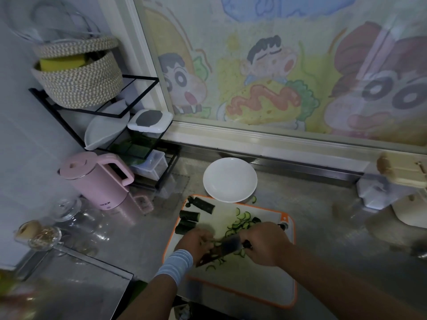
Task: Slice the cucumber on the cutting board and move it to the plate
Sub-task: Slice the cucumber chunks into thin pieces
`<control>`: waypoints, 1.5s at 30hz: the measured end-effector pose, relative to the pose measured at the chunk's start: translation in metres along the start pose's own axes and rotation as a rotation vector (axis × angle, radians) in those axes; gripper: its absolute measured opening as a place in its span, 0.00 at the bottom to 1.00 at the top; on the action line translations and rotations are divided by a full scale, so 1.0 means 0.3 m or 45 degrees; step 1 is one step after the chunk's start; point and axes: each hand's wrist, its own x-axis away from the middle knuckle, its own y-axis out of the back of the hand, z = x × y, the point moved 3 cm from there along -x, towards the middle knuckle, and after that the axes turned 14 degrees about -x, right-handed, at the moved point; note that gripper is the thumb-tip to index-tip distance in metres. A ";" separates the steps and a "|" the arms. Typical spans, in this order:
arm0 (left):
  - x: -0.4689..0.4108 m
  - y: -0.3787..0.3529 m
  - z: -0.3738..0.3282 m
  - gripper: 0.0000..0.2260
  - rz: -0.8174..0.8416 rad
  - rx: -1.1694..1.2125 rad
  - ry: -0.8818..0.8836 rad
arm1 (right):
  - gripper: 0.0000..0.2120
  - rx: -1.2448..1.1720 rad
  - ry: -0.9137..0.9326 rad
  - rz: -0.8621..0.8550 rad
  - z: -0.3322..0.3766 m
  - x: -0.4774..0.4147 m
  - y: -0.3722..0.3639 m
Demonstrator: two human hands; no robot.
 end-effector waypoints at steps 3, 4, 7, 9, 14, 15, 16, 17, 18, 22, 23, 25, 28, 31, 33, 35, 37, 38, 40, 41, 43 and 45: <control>0.007 0.013 0.001 0.06 -0.081 0.033 0.045 | 0.08 0.009 0.013 -0.003 0.003 -0.011 0.004; 0.016 0.015 -0.015 0.05 -0.090 0.041 -0.019 | 0.08 0.013 0.012 0.001 0.004 -0.015 0.003; 0.028 -0.003 -0.027 0.08 -0.005 -0.069 -0.183 | 0.11 0.030 -0.009 0.008 -0.006 -0.026 -0.003; 0.023 -0.015 -0.004 0.11 0.052 -0.174 -0.212 | 0.13 0.045 -0.014 0.013 -0.012 -0.029 -0.007; 0.037 0.019 0.031 0.04 -0.218 0.081 -0.113 | 0.11 0.077 -0.075 -0.025 -0.014 -0.022 0.009; 0.049 0.025 0.026 0.02 -0.230 0.129 -0.133 | 0.10 0.077 -0.082 -0.020 -0.010 -0.020 0.010; 0.054 0.015 0.023 0.03 -0.175 0.166 -0.157 | 0.10 0.079 -0.087 -0.014 -0.006 -0.019 0.011; 0.061 0.003 0.014 0.02 -0.097 0.164 -0.190 | 0.10 0.090 -0.088 -0.009 -0.001 -0.019 0.013; 0.070 -0.007 0.003 0.03 -0.035 0.140 -0.221 | 0.10 0.102 -0.085 -0.004 0.002 -0.019 0.012; 0.056 -0.020 -0.028 0.13 0.078 0.018 -0.224 | 0.08 0.110 -0.113 -0.002 0.008 -0.010 0.020; 0.047 -0.023 -0.028 0.14 0.110 -0.015 -0.211 | 0.08 0.118 -0.111 -0.002 0.010 -0.006 0.026; 0.032 -0.026 -0.029 0.14 0.112 -0.049 -0.197 | 0.08 0.143 -0.102 -0.024 0.010 0.005 0.041; 0.032 -0.002 -0.010 0.12 -0.117 0.147 -0.138 | 0.07 0.172 -0.098 -0.091 0.010 0.020 0.061; 0.064 -0.009 -0.011 0.20 -0.188 0.221 -0.318 | 0.07 0.155 -0.107 -0.092 0.006 0.029 0.066; 0.088 -0.035 -0.034 0.21 -0.129 0.115 -0.469 | 0.05 0.185 -0.110 -0.071 0.001 0.030 0.059; 0.078 -0.061 -0.037 0.23 -0.078 -0.010 -0.504 | 0.06 0.196 -0.148 -0.042 -0.003 0.035 0.059; 0.053 -0.077 -0.027 0.21 -0.020 -0.102 -0.462 | 0.07 0.204 -0.152 -0.081 -0.022 0.045 0.050; 0.042 -0.076 -0.021 0.21 -0.004 -0.112 -0.426 | 0.06 0.201 -0.147 -0.105 -0.029 0.050 0.046; 0.036 -0.060 -0.021 0.22 -0.073 -0.131 -0.391 | 0.05 0.174 -0.145 -0.134 -0.039 0.056 0.046; 0.045 -0.045 -0.031 0.23 -0.182 -0.127 -0.420 | 0.06 0.166 -0.157 -0.144 -0.043 0.059 0.046; 0.084 -0.030 -0.056 0.24 -0.391 -0.111 -0.598 | 0.08 0.141 -0.177 -0.140 -0.046 0.065 0.047; 0.120 -0.041 -0.063 0.22 -0.453 -0.198 -0.754 | 0.08 0.117 -0.187 -0.125 -0.046 0.066 0.049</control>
